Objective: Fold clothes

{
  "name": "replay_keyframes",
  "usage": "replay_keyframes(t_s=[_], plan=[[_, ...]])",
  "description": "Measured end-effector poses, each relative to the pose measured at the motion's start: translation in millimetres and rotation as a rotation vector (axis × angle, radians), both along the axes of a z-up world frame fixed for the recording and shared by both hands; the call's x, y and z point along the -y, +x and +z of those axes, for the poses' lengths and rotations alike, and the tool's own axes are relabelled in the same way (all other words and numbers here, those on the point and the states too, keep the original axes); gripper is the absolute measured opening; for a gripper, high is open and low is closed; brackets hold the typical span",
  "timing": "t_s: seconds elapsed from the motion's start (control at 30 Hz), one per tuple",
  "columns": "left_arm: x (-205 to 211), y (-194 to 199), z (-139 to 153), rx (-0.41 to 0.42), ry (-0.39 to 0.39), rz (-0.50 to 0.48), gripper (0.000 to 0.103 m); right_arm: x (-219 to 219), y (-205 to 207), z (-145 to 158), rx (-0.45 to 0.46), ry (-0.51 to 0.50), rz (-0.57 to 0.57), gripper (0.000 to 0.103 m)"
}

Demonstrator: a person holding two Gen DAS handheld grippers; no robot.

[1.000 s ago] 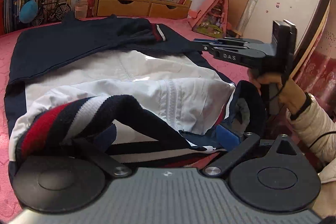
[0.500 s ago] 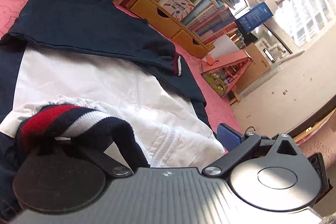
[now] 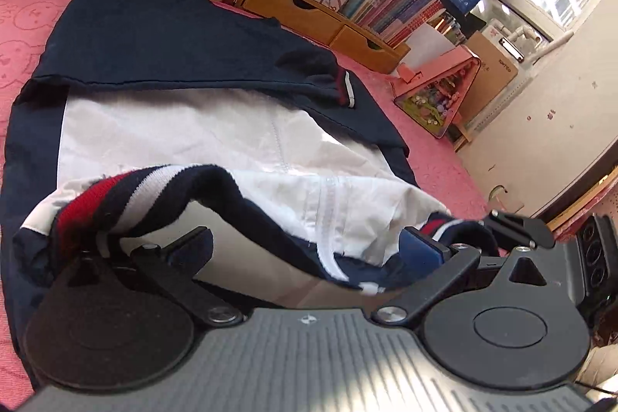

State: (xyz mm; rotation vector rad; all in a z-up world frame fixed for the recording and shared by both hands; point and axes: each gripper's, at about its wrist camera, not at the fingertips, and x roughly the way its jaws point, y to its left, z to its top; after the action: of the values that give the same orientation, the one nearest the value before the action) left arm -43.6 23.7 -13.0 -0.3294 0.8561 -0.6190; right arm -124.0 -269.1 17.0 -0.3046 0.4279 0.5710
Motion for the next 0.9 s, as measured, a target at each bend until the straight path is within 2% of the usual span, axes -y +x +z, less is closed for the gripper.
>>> replay_keyframes(t_s=[0.07, 0.17, 0.27, 0.33, 0.47, 0.5, 0.57, 0.67, 0.73, 0.9], plan=[[6.4, -17.7, 4.8, 0.054, 0.115, -0.047, 0.103, 6.4, 17.7, 11.9, 0.000, 0.060, -0.050, 0.010], [15.1, -44.1, 11.5, 0.137, 0.277, -0.112, 0.103, 12.4, 60.1, 14.2, -0.039, 0.126, -0.156, 0.010], [19.8, -68.0, 18.7, 0.227, 0.382, -0.149, 0.103, 21.4, 109.7, 1.6, -0.182, 0.263, -0.222, 0.010], [22.8, -83.4, 24.6, 0.325, 0.469, -0.148, 0.103, 25.6, 136.8, -10.2, -0.264, 0.331, -0.264, 0.010], [33.9, -89.2, 23.7, 0.502, 0.653, -0.158, 0.103, 26.7, 164.2, -30.8, -0.338, 0.367, -0.285, 0.012], [36.5, -87.3, 21.4, 0.521, 0.698, -0.189, 0.103, 27.5, 165.8, -35.1, -0.352, 0.365, -0.285, 0.014], [45.2, -79.2, 12.1, 0.550, 0.788, -0.319, 0.103, 30.0, 166.9, -42.4, -0.374, 0.362, -0.284, 0.022], [53.8, -73.8, -2.5, 0.611, 0.834, -0.581, 0.103, 34.4, 164.5, -50.9, -0.389, 0.353, -0.285, 0.034], [65.2, -69.9, -10.0, 0.625, 0.856, -0.718, 0.103, 37.2, 161.3, -58.5, -0.389, 0.360, -0.285, 0.039], [80.9, -29.8, -15.9, 0.548, 0.822, -0.766, 0.103, 40.0, 152.9, -66.7, -0.348, 0.373, -0.259, 0.043]])
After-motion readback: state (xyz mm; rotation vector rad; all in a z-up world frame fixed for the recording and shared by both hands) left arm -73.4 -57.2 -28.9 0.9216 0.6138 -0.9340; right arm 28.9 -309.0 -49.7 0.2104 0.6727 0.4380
